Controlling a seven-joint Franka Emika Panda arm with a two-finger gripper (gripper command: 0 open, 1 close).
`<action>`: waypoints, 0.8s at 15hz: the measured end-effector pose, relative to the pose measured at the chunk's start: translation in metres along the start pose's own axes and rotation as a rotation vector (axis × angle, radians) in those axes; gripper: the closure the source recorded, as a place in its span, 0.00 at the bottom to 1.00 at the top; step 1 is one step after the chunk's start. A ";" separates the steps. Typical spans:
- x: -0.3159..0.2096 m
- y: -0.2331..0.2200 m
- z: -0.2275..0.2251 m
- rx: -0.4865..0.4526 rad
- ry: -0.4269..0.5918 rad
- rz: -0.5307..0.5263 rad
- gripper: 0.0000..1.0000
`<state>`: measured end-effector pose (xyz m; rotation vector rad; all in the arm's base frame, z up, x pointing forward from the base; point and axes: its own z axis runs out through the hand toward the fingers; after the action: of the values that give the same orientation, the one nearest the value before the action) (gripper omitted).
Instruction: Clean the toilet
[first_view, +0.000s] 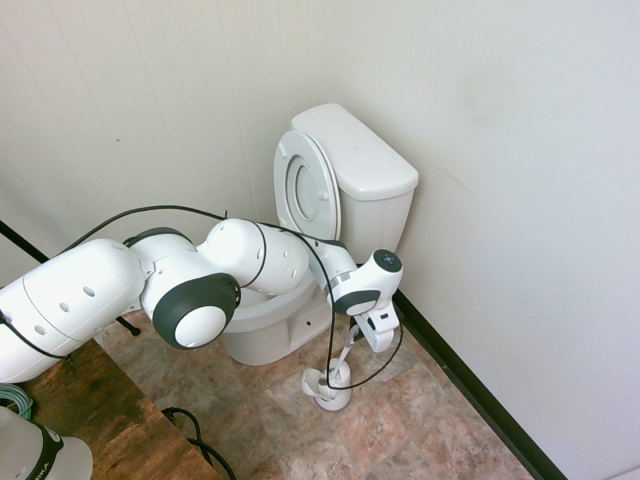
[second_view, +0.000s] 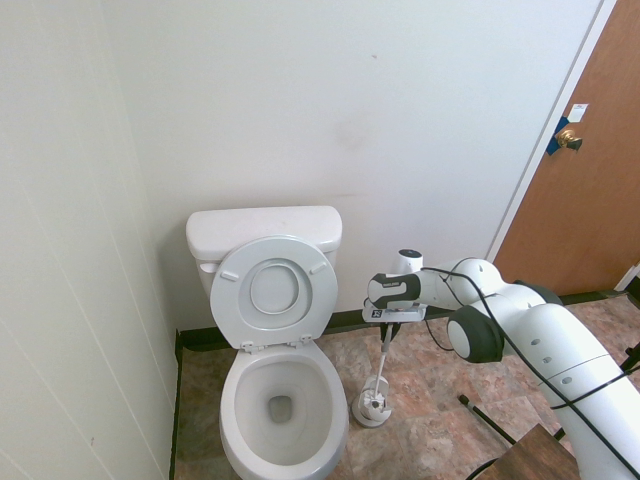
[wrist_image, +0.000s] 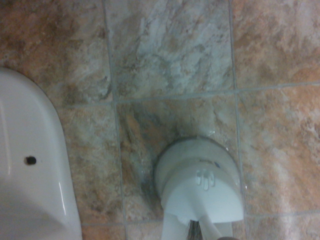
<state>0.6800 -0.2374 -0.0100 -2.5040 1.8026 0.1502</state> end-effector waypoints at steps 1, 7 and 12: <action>0.002 0.005 0.001 0.019 0.010 -0.003 1.00; -0.018 0.031 0.007 0.075 0.039 -0.014 1.00; -0.040 0.056 0.010 0.096 0.068 -0.023 1.00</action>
<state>0.6141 -0.2166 -0.0145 -2.4911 1.7595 -0.0217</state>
